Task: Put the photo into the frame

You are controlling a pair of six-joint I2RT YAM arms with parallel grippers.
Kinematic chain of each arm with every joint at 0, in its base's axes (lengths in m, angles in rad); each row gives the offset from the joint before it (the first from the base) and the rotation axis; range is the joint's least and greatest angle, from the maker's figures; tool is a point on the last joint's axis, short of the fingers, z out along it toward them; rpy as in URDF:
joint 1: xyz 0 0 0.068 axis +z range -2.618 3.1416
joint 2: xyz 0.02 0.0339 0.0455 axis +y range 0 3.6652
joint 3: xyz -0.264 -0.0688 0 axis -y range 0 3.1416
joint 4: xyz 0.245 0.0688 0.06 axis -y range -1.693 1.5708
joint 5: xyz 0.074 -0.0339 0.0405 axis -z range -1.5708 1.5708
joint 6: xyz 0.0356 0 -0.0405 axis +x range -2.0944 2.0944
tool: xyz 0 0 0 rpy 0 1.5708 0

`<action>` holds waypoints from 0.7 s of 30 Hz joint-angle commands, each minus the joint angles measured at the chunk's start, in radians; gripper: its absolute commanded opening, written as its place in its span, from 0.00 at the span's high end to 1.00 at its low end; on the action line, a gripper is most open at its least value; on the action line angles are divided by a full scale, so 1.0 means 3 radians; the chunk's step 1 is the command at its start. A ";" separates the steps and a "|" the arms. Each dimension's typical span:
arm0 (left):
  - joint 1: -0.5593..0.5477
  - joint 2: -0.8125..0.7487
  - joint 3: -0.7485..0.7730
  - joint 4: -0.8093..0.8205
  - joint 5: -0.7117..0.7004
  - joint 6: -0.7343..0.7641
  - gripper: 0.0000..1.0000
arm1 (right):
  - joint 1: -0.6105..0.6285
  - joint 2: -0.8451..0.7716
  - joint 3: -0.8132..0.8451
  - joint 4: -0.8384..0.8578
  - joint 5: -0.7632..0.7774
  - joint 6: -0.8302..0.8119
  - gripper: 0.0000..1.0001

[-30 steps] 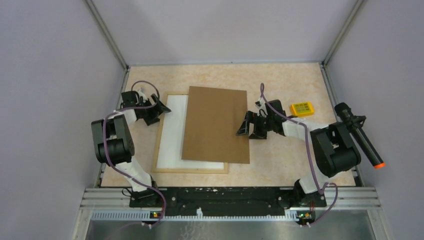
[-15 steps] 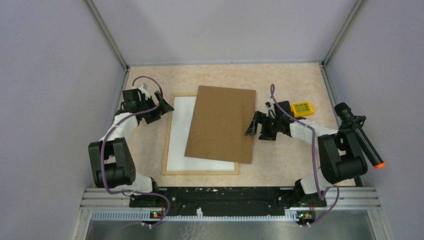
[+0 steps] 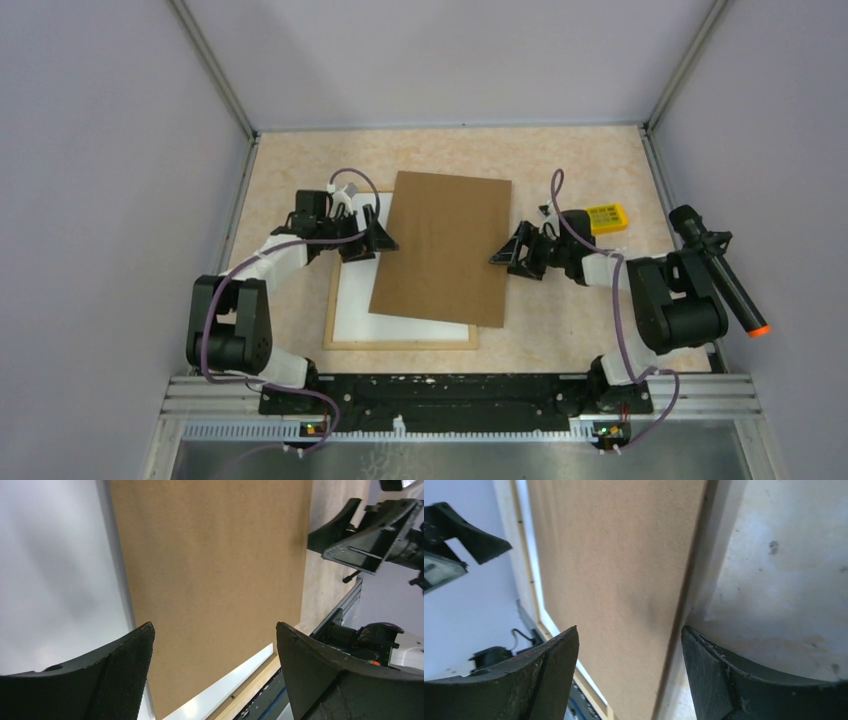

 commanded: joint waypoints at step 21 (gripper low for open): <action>-0.0041 -0.0216 0.1114 0.0156 0.0047 0.0019 0.01 | 0.0073 0.0314 -0.0329 0.1721 -0.0099 0.0891 1.00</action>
